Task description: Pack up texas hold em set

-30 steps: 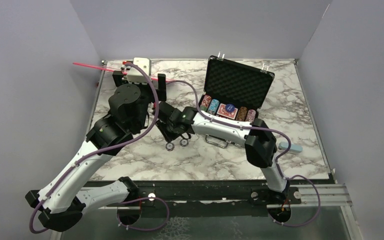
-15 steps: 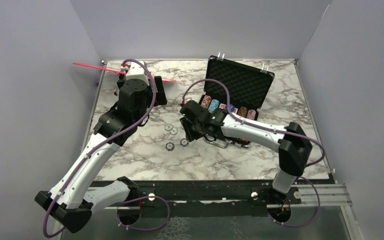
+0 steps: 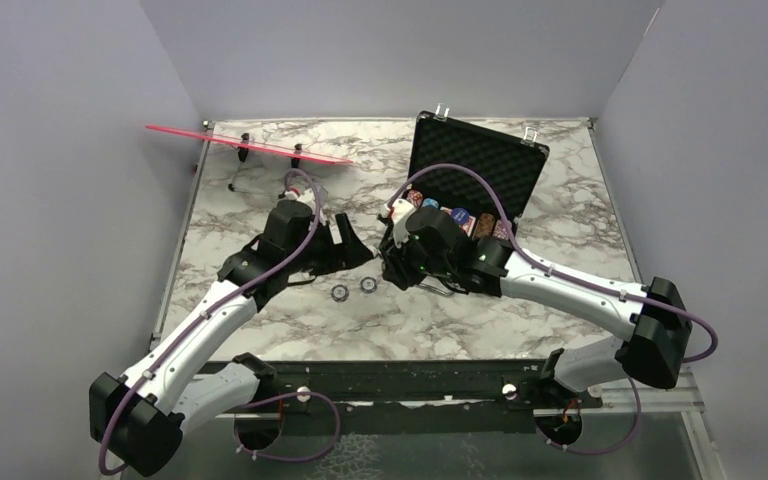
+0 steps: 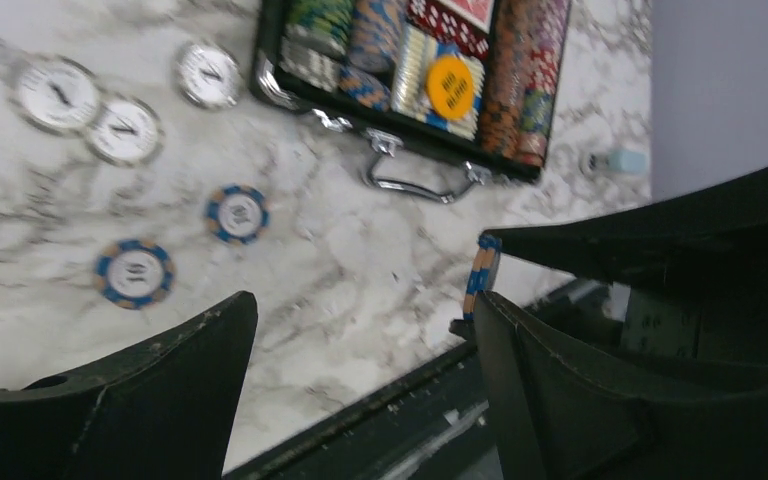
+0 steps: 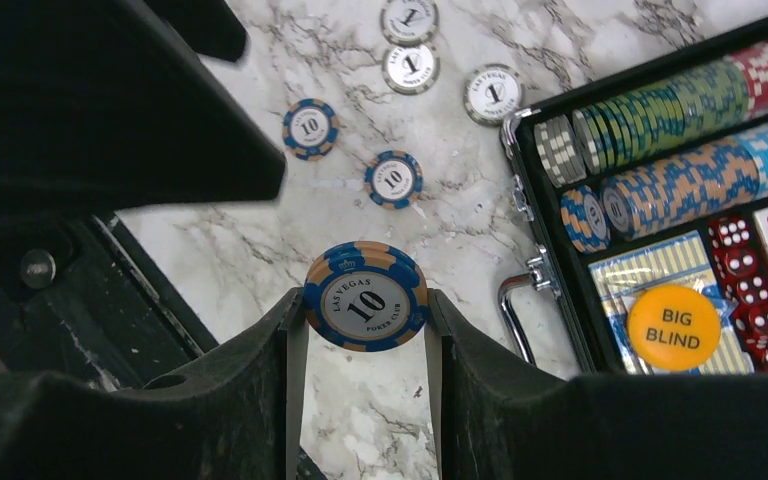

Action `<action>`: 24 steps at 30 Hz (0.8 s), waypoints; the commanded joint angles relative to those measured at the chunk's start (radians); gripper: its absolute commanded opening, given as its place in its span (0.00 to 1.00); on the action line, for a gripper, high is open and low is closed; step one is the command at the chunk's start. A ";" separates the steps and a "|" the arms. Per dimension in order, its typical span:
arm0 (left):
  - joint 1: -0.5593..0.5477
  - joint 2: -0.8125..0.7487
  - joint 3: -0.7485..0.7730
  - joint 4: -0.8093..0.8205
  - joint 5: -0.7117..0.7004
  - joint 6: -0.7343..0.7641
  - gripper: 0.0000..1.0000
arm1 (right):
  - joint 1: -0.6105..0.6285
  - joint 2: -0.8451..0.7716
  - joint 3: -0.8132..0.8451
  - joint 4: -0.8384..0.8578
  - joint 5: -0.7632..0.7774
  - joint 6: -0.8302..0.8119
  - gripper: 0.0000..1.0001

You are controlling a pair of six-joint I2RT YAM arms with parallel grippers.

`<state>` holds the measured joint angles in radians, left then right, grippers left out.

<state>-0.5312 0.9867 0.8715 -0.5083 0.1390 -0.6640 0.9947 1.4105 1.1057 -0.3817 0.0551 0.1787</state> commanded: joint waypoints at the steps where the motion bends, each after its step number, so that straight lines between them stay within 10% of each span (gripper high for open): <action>1: 0.007 -0.041 -0.116 0.201 0.355 -0.183 0.81 | 0.005 -0.047 -0.010 0.085 -0.102 -0.138 0.18; 9: 0.022 -0.065 -0.279 0.453 0.497 -0.336 0.72 | 0.005 -0.055 -0.003 0.100 -0.180 -0.161 0.19; 24: 0.065 -0.046 -0.253 0.442 0.534 -0.257 0.60 | 0.005 -0.026 -0.003 0.082 -0.215 -0.186 0.18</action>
<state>-0.4759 0.9356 0.5926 -0.1123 0.5980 -0.9466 0.9947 1.3766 1.0954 -0.3367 -0.1310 0.0174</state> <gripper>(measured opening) 0.598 0.437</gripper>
